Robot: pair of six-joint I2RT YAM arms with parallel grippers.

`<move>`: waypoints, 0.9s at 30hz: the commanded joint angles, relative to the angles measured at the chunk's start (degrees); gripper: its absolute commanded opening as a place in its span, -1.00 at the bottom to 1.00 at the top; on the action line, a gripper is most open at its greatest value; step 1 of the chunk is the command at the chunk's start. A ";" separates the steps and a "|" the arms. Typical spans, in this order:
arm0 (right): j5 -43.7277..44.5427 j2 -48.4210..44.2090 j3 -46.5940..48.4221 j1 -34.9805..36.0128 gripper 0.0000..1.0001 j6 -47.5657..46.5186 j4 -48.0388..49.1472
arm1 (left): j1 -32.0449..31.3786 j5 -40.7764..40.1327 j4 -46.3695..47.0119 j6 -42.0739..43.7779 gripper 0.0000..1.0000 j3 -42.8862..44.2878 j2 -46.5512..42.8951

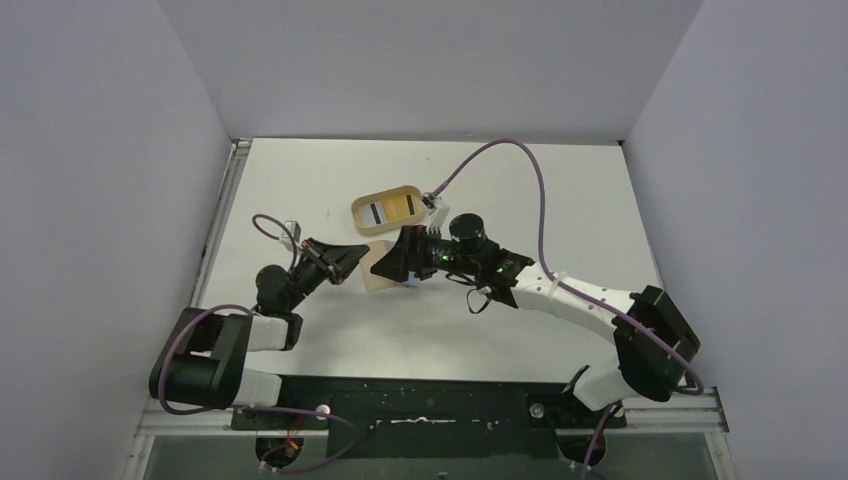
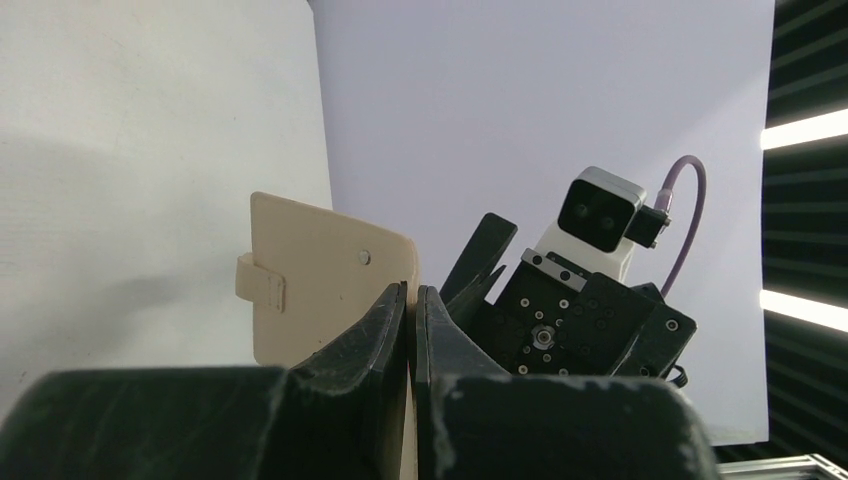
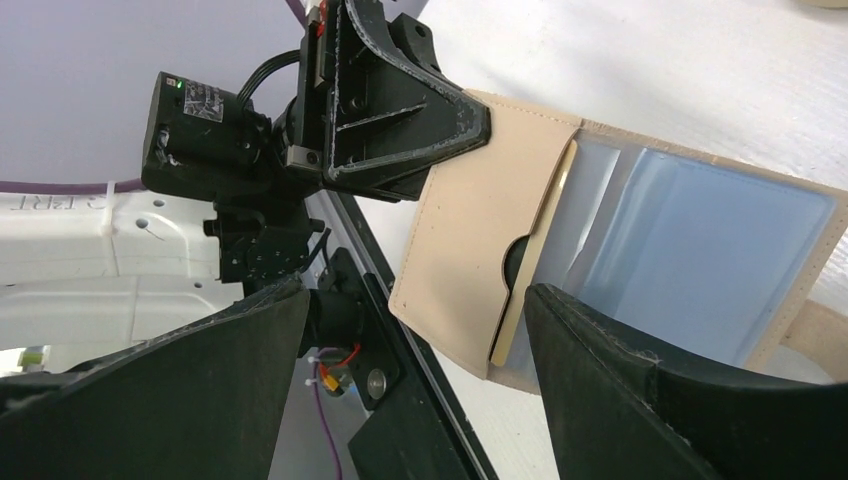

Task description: Take the credit cards out of the card holder

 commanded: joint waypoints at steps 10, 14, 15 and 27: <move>-2.17 1.32 -0.91 -0.12 0.63 4.45 9.51 | 1.25 0.86 4.78 -1.04 -1.00 -0.08 -2.06; -1.65 1.80 -1.75 -0.05 0.63 4.93 10.57 | 1.50 0.95 4.78 -1.49 -1.00 -0.21 -2.65; -1.53 1.91 -1.82 -0.04 0.62 5.01 10.79 | 1.53 0.88 4.78 -1.53 -1.00 -0.30 -2.77; -2.64 2.63 -1.87 0.47 0.62 6.34 13.09 | 2.07 0.95 4.49 -1.81 -1.00 -0.50 -3.44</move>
